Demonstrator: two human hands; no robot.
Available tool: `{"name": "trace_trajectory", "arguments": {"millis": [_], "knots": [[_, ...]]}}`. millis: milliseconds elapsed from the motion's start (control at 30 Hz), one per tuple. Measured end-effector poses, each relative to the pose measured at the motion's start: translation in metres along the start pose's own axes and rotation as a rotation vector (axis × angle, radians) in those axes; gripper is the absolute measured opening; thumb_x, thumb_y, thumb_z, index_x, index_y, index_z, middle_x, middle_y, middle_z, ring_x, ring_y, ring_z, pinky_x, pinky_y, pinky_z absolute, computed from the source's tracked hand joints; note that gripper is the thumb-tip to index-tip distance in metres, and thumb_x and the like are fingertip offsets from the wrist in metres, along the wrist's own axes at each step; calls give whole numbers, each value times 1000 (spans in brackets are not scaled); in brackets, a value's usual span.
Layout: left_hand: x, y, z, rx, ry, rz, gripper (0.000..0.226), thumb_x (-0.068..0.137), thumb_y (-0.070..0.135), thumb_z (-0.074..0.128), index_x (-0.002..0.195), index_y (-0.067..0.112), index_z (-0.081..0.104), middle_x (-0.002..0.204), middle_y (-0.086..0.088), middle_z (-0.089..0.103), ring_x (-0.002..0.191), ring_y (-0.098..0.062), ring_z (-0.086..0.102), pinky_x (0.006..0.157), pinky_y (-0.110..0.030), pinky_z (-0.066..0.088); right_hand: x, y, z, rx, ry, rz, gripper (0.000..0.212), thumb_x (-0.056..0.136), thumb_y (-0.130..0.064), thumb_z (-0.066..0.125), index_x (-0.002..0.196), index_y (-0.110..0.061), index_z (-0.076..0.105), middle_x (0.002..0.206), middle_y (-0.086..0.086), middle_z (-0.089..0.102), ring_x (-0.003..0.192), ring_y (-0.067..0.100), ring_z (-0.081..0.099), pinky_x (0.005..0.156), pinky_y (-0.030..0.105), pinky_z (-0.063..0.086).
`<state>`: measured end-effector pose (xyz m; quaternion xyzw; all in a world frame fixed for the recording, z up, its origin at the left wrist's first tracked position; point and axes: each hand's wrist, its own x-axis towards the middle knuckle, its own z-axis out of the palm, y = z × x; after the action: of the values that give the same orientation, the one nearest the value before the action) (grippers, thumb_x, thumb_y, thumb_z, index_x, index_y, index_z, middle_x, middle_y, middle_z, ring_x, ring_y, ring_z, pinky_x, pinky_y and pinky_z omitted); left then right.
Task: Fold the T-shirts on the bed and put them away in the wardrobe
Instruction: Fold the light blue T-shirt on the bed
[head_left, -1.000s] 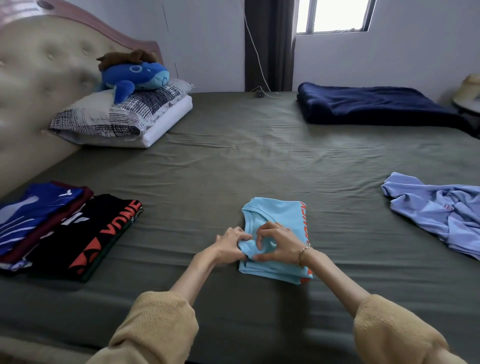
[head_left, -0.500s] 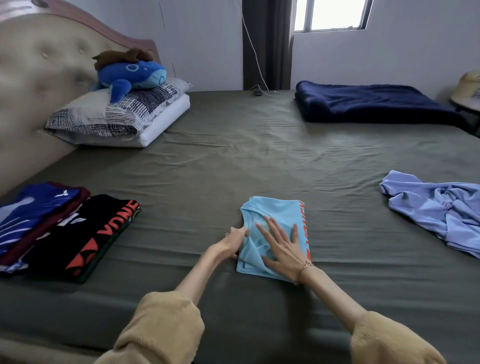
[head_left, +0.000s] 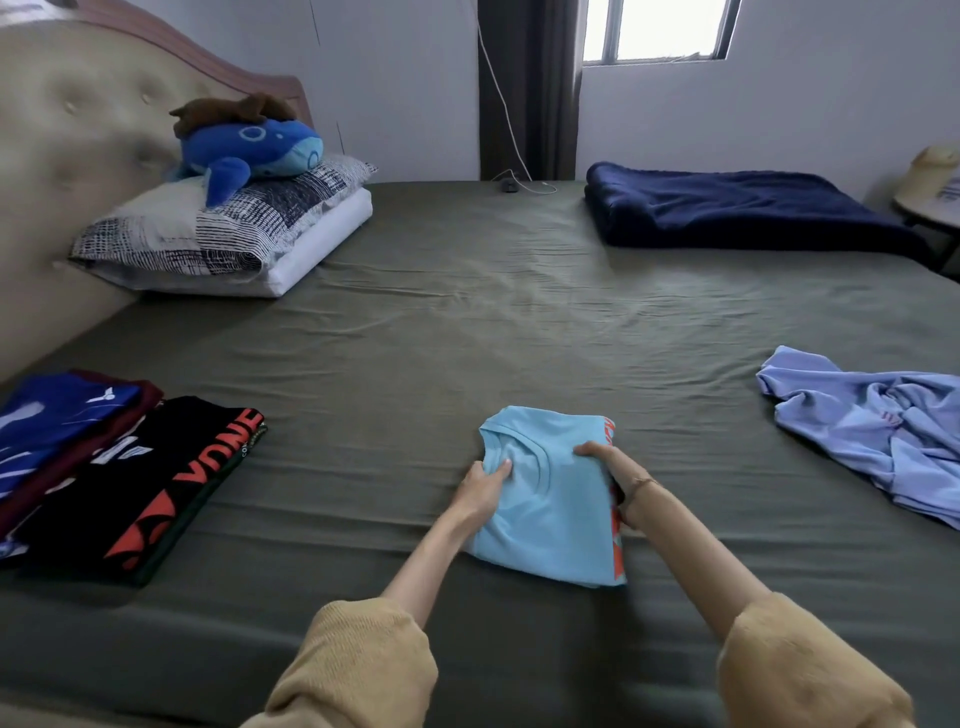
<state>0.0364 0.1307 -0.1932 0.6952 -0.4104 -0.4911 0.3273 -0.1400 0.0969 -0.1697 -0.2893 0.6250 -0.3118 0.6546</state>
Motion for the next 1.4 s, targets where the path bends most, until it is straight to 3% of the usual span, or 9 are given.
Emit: {"name": "trace_trajectory", "arguments": {"millis": [100, 233, 433, 667, 867, 1000, 1100, 1200, 1400], "knots": [[-7, -1, -9, -241, -129, 3, 25, 98, 36, 47, 114, 17, 49, 114, -4, 61, 97, -17, 62, 76, -27, 52, -8, 1, 0, 135, -168, 22, 25, 79, -29, 64, 94, -9, 65, 64, 7, 69, 55, 21, 64, 53, 24, 51], [-13, -4, -42, -302, -192, 34, 24, 98, 36, 47, 119, 25, 44, 120, -3, 60, 106, -19, 61, 82, -28, 53, -16, 6, 23, 296, -360, -11, 26, 80, -21, 63, 101, -7, 63, 69, 11, 70, 56, 22, 67, 53, 28, 57], [-21, -8, -131, -227, -100, 47, 40, 98, 36, 48, 133, 19, 39, 120, -4, 59, 101, -17, 62, 77, -26, 53, -24, 9, 100, 420, -568, -2, 24, 84, -22, 53, 99, -6, 64, 81, 11, 72, 67, 23, 70, 63, 34, 58], [-39, -33, -276, -49, 104, 16, 40, 97, 36, 49, 134, 20, 44, 118, -1, 62, 105, -18, 62, 91, -32, 50, -42, 21, 244, 449, -726, 100, 25, 95, -20, 42, 98, -5, 62, 78, 12, 72, 64, 24, 71, 55, 34, 58], [-58, -23, -389, 89, 233, 26, 32, 96, 36, 50, 125, 22, 50, 110, 4, 61, 92, -9, 61, 72, -20, 47, -62, 6, 355, 499, -888, 125, 42, 96, -21, 40, 81, -4, 74, 77, 13, 73, 63, 24, 71, 49, 33, 56], [-54, -29, -440, 155, 270, 6, 29, 95, 37, 52, 118, 21, 57, 108, -1, 67, 96, -18, 65, 87, -32, 52, -59, 8, 410, 490, -896, 122, 27, 95, -22, 41, 105, -6, 61, 84, 12, 73, 70, 24, 71, 56, 32, 58], [-47, -41, -451, 192, 299, 4, 19, 96, 37, 52, 110, 25, 56, 104, 5, 65, 94, -14, 63, 80, -26, 51, -48, 13, 429, 444, -905, 142, 27, 95, -23, 42, 106, -7, 61, 85, 11, 73, 70, 24, 71, 64, 33, 57], [-32, -63, -458, 319, 345, -19, 34, 93, 42, 53, 119, 21, 57, 115, 1, 63, 104, -20, 60, 94, -36, 48, -37, 18, 438, 408, -877, 140, 24, 95, -21, 44, 104, -6, 61, 86, 11, 73, 73, 24, 71, 75, 37, 49], [-17, -86, -449, 764, 691, 87, 42, 93, 40, 54, 125, 13, 51, 123, -7, 57, 112, -25, 54, 89, -35, 44, -27, 26, 440, 69, -654, 27, 23, 91, -13, 55, 114, -9, 56, 89, 7, 66, 77, 19, 62, 52, 28, 54]]}}
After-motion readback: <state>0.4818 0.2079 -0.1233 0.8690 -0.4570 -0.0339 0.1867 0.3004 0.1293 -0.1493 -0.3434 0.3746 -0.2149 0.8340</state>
